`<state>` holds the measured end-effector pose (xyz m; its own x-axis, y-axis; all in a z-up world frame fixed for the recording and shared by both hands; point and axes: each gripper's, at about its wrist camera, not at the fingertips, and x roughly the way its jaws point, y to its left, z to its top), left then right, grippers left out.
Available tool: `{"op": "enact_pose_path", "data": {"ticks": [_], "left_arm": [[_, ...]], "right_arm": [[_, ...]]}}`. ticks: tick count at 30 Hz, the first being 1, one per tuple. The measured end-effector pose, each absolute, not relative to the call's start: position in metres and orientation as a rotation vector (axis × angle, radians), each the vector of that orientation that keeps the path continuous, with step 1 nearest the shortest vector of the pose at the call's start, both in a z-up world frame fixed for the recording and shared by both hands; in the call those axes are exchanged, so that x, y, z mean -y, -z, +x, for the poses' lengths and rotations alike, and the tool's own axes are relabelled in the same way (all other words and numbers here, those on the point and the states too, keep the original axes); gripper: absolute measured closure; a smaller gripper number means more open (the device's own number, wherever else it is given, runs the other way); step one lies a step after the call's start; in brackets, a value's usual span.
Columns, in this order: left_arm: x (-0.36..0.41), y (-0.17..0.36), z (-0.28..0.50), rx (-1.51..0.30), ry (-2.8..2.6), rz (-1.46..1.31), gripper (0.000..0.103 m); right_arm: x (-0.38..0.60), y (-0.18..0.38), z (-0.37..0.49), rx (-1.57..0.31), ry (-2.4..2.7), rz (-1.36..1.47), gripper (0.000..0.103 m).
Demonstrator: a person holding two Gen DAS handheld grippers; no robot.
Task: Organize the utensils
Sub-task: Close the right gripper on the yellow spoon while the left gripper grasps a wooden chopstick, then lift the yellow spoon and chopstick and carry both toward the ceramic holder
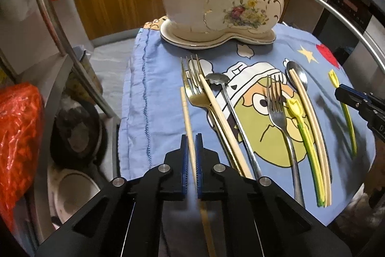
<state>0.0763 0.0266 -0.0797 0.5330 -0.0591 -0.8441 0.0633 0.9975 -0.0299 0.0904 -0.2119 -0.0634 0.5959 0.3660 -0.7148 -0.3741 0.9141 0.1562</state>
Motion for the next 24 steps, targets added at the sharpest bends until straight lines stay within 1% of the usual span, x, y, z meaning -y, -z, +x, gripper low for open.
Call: {"op": "enact_pose_path", "data": {"ticks": [16,24], "left_arm": [[-0.046,0.018,0.060,-0.801,0.126,-0.065,0.098],[-0.050,-0.002,0.058,-0.744,0.138,-0.066,0.098]], "right_arm": [[0.205,0.039,0.097,-0.768,-0.477,0.014,0.093],[0.199,0.018,0.106,-0.714,-0.503,0.031,0.093]]}}
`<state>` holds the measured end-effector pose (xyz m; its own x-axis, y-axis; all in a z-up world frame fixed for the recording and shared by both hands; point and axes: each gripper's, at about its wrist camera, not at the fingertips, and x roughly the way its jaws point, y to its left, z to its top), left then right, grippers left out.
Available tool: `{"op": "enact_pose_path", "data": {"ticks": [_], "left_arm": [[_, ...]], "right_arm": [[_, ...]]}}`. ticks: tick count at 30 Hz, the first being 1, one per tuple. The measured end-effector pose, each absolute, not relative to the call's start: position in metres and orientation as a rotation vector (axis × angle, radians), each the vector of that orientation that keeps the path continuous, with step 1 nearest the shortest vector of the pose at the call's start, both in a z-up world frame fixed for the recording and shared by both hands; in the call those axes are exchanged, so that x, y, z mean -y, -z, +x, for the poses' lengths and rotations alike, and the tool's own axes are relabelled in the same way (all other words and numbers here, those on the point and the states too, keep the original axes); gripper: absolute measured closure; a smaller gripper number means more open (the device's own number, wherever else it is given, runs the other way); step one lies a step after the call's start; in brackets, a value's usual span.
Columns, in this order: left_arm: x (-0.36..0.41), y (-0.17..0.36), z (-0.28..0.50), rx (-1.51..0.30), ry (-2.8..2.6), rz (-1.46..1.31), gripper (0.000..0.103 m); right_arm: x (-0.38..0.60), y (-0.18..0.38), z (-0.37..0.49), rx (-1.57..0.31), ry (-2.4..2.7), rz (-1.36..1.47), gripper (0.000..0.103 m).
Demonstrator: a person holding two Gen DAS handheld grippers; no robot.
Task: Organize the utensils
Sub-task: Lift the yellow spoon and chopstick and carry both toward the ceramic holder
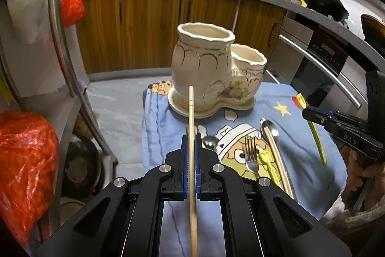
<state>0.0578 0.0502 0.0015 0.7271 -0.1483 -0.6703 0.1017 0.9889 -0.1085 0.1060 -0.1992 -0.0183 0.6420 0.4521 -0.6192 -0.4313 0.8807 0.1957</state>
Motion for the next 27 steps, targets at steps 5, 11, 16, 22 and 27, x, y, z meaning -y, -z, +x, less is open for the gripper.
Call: {"op": "enact_pose_path", "data": {"ticks": [5,11,16,22,27], "left_arm": [[-0.052,-0.012,0.057,-0.714,0.140,-0.066,0.098],[-0.060,-0.029,0.053,-0.659,0.135,-0.064,0.098],[-0.067,-0.047,0.059,-0.603,0.123,-0.062,0.098],[-0.066,-0.068,0.075,-0.545,0.129,-0.042,0.098],[-0.065,-0.087,0.095,-0.496,0.134,-0.032,0.098]], "right_arm": [[0.197,0.010,0.108,-0.693,-0.520,0.035,0.093],[0.195,0.004,0.111,-0.678,-0.531,0.040,0.093],[0.191,-0.003,0.118,-0.665,-0.538,0.037,0.093],[0.187,-0.023,0.134,-0.609,-0.541,0.043,0.093],[0.180,-0.045,0.150,-0.537,-0.547,0.047,0.093]]}}
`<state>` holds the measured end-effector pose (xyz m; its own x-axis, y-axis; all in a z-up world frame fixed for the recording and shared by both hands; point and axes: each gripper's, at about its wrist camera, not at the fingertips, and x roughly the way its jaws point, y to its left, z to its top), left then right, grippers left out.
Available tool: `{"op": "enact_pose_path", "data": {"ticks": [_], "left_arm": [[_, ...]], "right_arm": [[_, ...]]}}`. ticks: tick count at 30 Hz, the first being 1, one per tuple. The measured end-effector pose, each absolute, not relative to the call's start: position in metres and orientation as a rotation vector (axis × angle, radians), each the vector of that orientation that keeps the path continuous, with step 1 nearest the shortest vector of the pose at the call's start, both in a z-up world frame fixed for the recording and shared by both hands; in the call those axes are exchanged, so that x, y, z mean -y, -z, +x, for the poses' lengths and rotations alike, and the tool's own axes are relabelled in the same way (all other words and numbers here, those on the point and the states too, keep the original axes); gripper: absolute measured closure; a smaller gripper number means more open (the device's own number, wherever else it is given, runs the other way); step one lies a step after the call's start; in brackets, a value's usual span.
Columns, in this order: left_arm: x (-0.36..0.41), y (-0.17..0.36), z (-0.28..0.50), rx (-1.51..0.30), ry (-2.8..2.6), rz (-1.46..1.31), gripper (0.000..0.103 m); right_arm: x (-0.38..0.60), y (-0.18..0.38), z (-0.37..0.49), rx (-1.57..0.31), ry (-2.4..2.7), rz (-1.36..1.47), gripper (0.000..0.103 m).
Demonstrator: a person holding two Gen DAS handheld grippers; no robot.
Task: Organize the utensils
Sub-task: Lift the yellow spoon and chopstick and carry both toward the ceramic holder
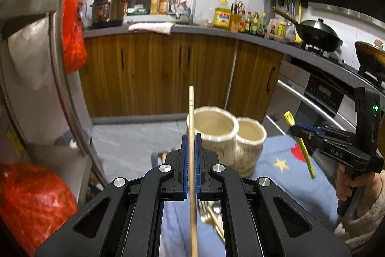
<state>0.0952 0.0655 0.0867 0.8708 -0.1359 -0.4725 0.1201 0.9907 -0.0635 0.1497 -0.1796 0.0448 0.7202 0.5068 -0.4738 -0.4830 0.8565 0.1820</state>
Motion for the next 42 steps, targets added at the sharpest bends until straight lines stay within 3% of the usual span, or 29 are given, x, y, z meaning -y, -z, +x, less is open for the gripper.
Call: {"op": "enact_pose_path", "data": {"ticks": [15,25,37,42], "left_arm": [[-0.065,-0.123,0.178,-0.362,0.206,-0.139,0.098],[-0.047,-0.102,0.226,-0.291,0.188,-0.182,0.098],[-0.039,-0.067,0.238,-0.308,0.161,-0.154,0.098],[-0.043,-0.059,0.229,-0.339,0.165,-0.158,0.098]], "right_arm": [[0.151,-0.078,0.223,-0.439,-0.569,0.179,0.093],[0.155,-0.052,0.261,-0.419,-0.539,0.329,0.093],[0.144,-0.028,0.264,-0.324,-0.513,0.277,0.093],[0.144,-0.017,0.265,-0.380,-0.514,0.260,0.093]]}}
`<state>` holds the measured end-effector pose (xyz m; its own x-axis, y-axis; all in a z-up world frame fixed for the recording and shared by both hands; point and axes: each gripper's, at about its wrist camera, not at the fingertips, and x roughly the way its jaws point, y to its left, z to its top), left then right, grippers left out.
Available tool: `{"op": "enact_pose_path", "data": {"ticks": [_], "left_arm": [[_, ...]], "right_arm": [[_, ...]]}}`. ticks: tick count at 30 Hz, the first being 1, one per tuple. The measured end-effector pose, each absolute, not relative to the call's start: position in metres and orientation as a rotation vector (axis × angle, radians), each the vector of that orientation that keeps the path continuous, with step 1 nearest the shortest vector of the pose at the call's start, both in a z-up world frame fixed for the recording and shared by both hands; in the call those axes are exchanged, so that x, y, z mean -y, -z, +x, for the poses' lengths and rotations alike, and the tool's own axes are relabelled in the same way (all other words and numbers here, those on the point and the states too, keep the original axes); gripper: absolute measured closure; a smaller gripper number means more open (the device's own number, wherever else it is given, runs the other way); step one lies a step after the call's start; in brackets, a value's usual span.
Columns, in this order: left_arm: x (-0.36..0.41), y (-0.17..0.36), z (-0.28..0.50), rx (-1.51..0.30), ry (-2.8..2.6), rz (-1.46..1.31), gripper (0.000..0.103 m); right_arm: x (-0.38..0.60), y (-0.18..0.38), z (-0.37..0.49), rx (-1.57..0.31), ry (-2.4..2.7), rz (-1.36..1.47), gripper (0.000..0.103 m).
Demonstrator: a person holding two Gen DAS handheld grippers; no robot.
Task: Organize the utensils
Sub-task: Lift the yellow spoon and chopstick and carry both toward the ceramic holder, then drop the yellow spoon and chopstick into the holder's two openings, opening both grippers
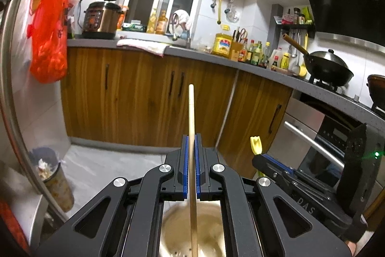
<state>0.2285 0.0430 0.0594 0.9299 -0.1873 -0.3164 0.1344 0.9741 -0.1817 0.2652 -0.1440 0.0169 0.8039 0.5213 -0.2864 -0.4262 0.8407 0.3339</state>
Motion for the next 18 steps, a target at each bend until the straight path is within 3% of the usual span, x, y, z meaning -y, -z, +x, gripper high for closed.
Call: {"op": "enact_pose_path", "data": {"ticks": [18], "left_arm": [[-0.039,-0.039,0.187,-0.512,0.149,-0.040,0.098]], "right_arm": [[0.150,-0.006,0.221,-0.530,-0.527,0.129,0.093]]}}
